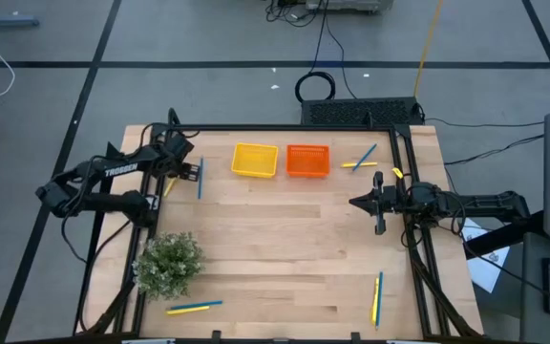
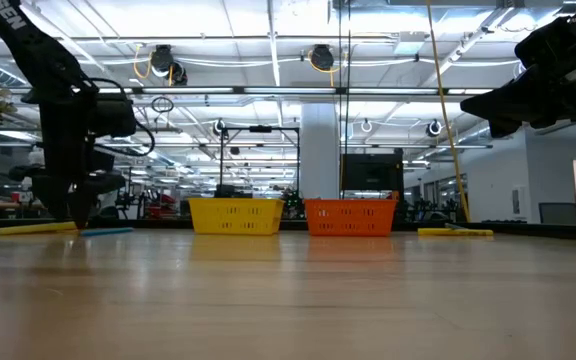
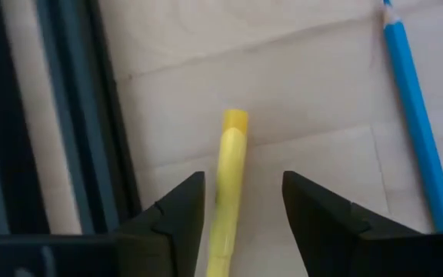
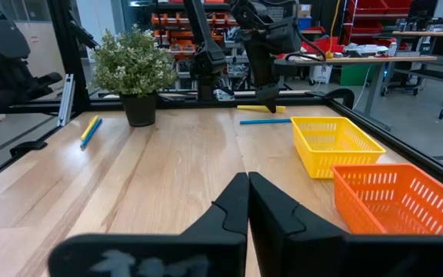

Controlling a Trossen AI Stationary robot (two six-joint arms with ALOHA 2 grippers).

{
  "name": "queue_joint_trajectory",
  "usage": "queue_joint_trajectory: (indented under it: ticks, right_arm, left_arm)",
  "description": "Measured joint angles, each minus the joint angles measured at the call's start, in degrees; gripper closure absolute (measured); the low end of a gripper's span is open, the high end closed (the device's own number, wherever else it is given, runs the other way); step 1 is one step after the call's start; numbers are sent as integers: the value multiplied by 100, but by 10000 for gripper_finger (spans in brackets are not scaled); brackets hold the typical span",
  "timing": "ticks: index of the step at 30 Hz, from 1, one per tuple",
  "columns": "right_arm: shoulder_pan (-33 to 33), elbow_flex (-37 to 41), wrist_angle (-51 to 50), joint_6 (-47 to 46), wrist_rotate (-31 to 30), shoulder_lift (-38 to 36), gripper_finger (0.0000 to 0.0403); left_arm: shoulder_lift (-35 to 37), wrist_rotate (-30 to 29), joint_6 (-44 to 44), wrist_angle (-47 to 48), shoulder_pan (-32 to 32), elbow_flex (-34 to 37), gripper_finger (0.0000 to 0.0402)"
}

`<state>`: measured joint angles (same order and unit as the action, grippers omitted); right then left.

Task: Sort pens & pencils
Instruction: Put the top left yellow pen into the yellow bin

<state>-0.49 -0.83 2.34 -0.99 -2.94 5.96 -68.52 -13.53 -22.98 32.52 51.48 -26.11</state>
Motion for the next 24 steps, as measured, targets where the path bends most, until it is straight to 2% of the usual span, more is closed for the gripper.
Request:
queue_joint_trajectory:
  ticks: [4, 7, 10, 15, 24]
  right_arm:
    - [0, 0, 0, 0, 0, 2, 403]
    - [0, 1, -1, 0, 0, 2, 403]
    - [0, 1, 1, 0, 0, 2, 403]
    - [0, -1, -1, 0, 0, 2, 403]
    - [0, 0, 1, 0, 0, 2, 403]
  left_arm:
    - [-188, -1, 3, -12, -2, -26, 221]
    - [-229, 9, 22, -20, -4, -24, 238]
    - [-222, 100, 69, -40, -6, -20, 277]
    - [-222, 226, 150, -32, -40, -18, 371]
    - [-161, 181, 192, 86, -64, -128, 371]
